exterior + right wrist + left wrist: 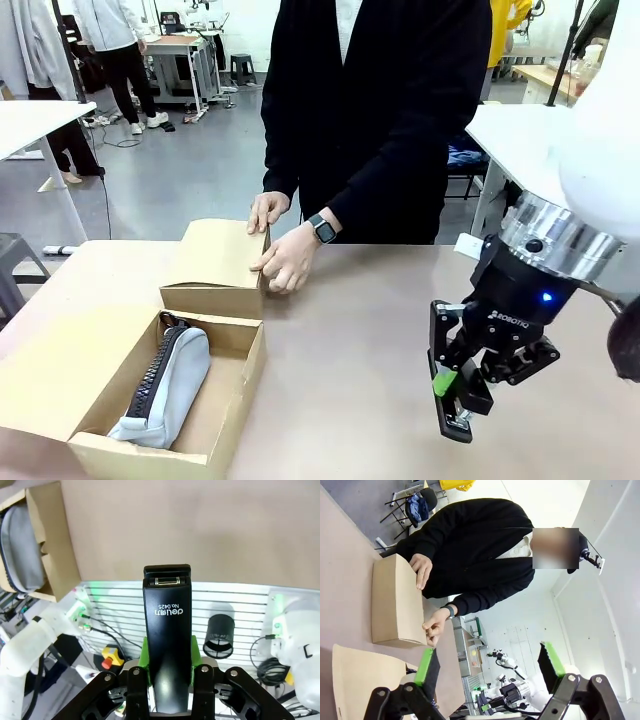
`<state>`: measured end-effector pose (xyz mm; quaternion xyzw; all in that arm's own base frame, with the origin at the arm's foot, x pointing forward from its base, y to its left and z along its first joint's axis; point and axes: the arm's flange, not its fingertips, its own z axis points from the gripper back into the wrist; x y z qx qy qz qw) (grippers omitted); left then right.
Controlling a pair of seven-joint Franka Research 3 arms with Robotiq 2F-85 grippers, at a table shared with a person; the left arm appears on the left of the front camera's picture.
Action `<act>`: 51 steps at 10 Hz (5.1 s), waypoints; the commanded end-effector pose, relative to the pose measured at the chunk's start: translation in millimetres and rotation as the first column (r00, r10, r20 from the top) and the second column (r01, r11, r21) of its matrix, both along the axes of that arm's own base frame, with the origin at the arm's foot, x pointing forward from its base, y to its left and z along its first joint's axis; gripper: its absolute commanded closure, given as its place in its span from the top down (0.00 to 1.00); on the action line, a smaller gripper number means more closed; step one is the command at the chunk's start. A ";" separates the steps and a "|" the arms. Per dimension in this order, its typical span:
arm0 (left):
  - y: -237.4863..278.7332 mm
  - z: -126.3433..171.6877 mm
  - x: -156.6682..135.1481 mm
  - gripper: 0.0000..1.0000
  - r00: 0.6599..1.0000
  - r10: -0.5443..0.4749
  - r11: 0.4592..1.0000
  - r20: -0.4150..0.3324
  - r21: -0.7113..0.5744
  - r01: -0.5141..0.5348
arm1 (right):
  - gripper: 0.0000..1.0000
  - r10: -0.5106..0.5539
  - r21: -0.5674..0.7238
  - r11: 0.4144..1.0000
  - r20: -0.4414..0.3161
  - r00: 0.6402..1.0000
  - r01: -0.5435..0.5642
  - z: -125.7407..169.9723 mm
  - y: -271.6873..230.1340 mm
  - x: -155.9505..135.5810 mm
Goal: Place items inside the box.
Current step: Pick up a Pencil pouch or Stapler and place it inside the Mailer Box closest to the robot.
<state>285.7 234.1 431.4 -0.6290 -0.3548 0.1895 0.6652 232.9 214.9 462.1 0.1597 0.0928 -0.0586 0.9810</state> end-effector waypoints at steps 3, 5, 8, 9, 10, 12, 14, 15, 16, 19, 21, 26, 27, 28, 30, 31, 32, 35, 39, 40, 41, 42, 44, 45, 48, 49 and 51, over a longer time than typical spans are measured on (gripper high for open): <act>-2.3 0.0 -2.0 1.00 1.000 0.004 1.000 0.027 -0.002 -0.004 | 0.32 0.031 -0.003 1.000 0.004 0.999 -0.031 17.7 42.3 18.8; -2.3 0.0 -2.0 1.00 1.000 0.004 1.000 0.027 -0.002 -0.004 | 0.32 0.102 -0.038 0.994 -0.026 0.994 -0.103 39.9 121.1 41.1; -2.3 0.0 -2.0 1.00 1.000 0.004 1.000 0.027 -0.002 -0.004 | 0.32 0.130 -0.210 0.969 -0.027 0.991 -0.132 44.8 268.8 71.6; -2.3 0.0 -2.0 1.00 1.000 0.004 1.000 0.027 -0.002 -0.004 | 0.32 0.153 -0.277 0.948 -0.038 0.988 -0.157 32.2 306.0 72.1; -2.3 0.0 -2.0 1.00 1.000 0.004 1.000 0.027 -0.002 -0.004 | 0.32 0.166 -0.338 0.925 -0.054 0.985 -0.174 17.3 330.7 71.8; -2.3 0.0 -2.0 1.00 1.000 0.004 1.000 0.027 -0.002 -0.004 | 0.32 0.242 -0.409 0.881 -0.042 0.969 -0.238 -15.7 364.5 70.3; -2.3 0.0 -2.0 1.00 1.000 0.004 1.000 0.027 -0.002 -0.004 | 0.32 0.302 -0.391 0.869 -0.071 0.951 -0.305 -40.4 382.8 73.7; -2.3 0.0 -2.0 1.00 1.000 0.004 1.000 0.027 -0.002 -0.004 | 0.32 0.294 -0.396 0.867 -0.080 0.952 -0.301 -43.1 383.2 75.3; -2.3 0.0 -2.0 1.00 1.000 0.004 1.000 0.027 -0.002 -0.004 | 0.32 0.287 -0.396 0.870 -0.082 0.954 -0.296 -41.2 381.0 76.0; -2.3 0.0 -2.0 1.00 1.000 0.004 1.000 0.027 -0.002 -0.004 | 0.32 0.256 -0.372 0.891 -0.062 0.965 -0.260 -40.0 372.4 81.3; -2.3 0.0 -2.0 1.00 1.000 0.004 1.000 0.027 -0.002 -0.004 | 0.75 0.263 -0.325 0.908 -0.044 0.964 -0.263 -37.9 366.9 83.3; -2.3 0.0 -2.0 1.00 1.000 0.004 1.000 0.027 -0.002 -0.004 | 1.00 0.235 -0.286 0.930 -0.016 0.972 -0.230 -29.7 344.2 83.6; -2.3 0.0 -2.0 1.00 1.000 0.004 1.000 0.027 -0.002 -0.004 | 1.00 0.226 -0.277 0.935 -0.008 0.974 -0.219 -25.2 336.5 84.8; -2.3 0.0 -2.0 1.00 1.000 0.004 1.000 0.027 -0.002 -0.004 | 1.00 0.242 -0.263 0.936 -0.005 0.970 -0.234 -17.1 321.3 86.4; -2.3 0.0 -2.0 1.00 1.000 0.004 1.000 0.027 -0.002 -0.004 | 1.00 0.351 -0.173 0.921 -0.013 0.936 -0.348 14.5 246.1 89.0; -2.3 0.0 -2.0 1.00 1.000 0.004 1.000 0.027 -0.002 -0.004 | 1.00 0.370 -0.078 0.926 0.012 0.929 -0.368 28.6 189.3 84.4; -2.3 0.0 -2.0 1.00 1.000 0.004 1.000 0.027 -0.002 -0.004 | 1.00 0.334 0.003 0.942 0.041 0.942 -0.335 35.3 139.9 77.7; -2.3 0.0 -2.0 1.00 1.000 0.004 1.000 0.027 -0.002 -0.004 | 1.00 0.239 0.171 0.950 0.149 0.960 -0.263 32.2 14.0 52.2; -2.3 0.0 -2.0 1.00 1.000 0.004 1.000 0.027 -0.002 -0.004 | 1.00 0.138 0.398 0.895 0.183 0.973 -0.202 -31.7 -107.2 35.5; -2.3 0.0 -2.0 1.00 1.000 0.004 1.000 0.027 -0.002 -0.004 | 1.00 0.122 0.452 0.868 0.209 0.970 -0.206 -45.2 -142.6 20.9; -2.3 0.0 -2.0 1.00 1.000 0.004 1.000 0.027 -0.002 -0.004 | 1.00 0.069 0.521 0.835 0.218 0.973 -0.176 -59.2 -175.3 6.7; -2.3 0.0 -2.0 1.00 1.000 0.004 1.000 0.027 -0.002 -0.004 | 1.00 0.046 0.571 0.811 0.159 0.986 -0.130 -84.2 -203.4 -5.8; -2.3 0.0 -2.0 1.00 1.000 0.004 1.000 0.027 -0.002 -0.004 | 1.00 0.138 0.693 0.690 0.160 0.977 -0.211 -152.0 -216.6 -25.9; -2.3 0.0 -2.0 1.00 1.000 0.004 1.000 0.027 -0.002 -0.004 | 1.00 0.082 0.747 0.646 0.132 0.988 -0.154 -180.3 -202.9 -26.6; -2.3 0.0 -2.0 1.00 1.000 0.004 1.000 0.027 -0.002 -0.004 | 1.00 0.080 0.638 0.753 0.158 0.984 -0.164 -38.7 -242.8 72.2; -2.3 0.0 -2.0 1.00 1.000 0.004 1.000 0.027 -0.002 -0.004 | 1.00 0.080 0.638 0.753 0.158 0.984 -0.164 -38.7 -242.8 72.2; -2.3 0.0 -2.0 1.00 1.000 0.004 1.000 0.027 -0.002 -0.004 | 1.00 0.080 0.638 0.753 0.158 0.984 -0.164 -38.7 -242.8 72.2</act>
